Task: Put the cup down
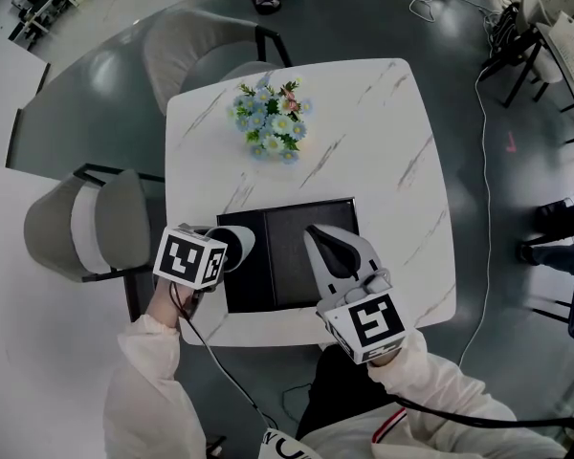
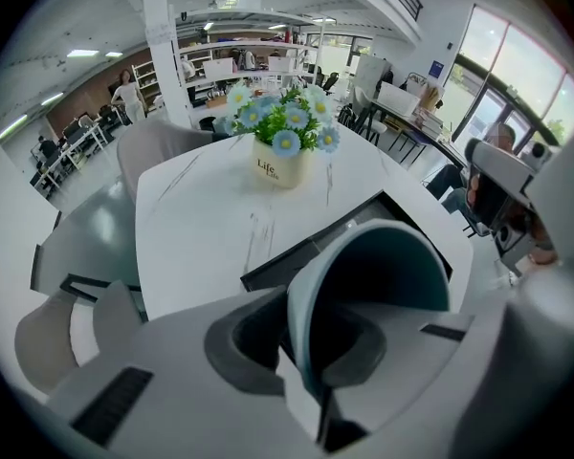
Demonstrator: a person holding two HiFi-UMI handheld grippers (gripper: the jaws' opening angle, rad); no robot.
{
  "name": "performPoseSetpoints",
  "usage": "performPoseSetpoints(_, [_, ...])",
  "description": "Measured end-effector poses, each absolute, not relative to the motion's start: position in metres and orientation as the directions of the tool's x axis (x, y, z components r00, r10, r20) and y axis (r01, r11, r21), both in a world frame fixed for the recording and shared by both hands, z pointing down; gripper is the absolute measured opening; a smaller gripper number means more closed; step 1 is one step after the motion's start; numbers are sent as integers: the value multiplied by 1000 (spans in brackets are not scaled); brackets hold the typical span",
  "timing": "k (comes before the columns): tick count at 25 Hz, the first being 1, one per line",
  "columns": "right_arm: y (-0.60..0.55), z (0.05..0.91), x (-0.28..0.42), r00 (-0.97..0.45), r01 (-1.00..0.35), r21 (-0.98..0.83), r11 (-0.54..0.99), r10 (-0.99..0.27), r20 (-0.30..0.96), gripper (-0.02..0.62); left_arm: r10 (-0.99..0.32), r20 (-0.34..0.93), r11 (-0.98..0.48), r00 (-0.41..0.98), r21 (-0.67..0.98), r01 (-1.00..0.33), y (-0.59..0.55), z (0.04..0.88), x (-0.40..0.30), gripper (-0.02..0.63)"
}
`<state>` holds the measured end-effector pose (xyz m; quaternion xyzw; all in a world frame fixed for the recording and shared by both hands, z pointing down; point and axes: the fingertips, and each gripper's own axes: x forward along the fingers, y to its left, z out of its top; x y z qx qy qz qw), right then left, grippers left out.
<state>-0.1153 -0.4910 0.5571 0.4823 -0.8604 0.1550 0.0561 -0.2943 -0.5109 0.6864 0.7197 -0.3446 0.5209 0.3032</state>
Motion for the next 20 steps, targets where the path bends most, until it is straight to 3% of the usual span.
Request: performPoseSetpoints(20, [-485,570,-122,-530,-847,-225,482,-806,264,5,-101,972,-598,211,110,-794,-512,703,-296,32])
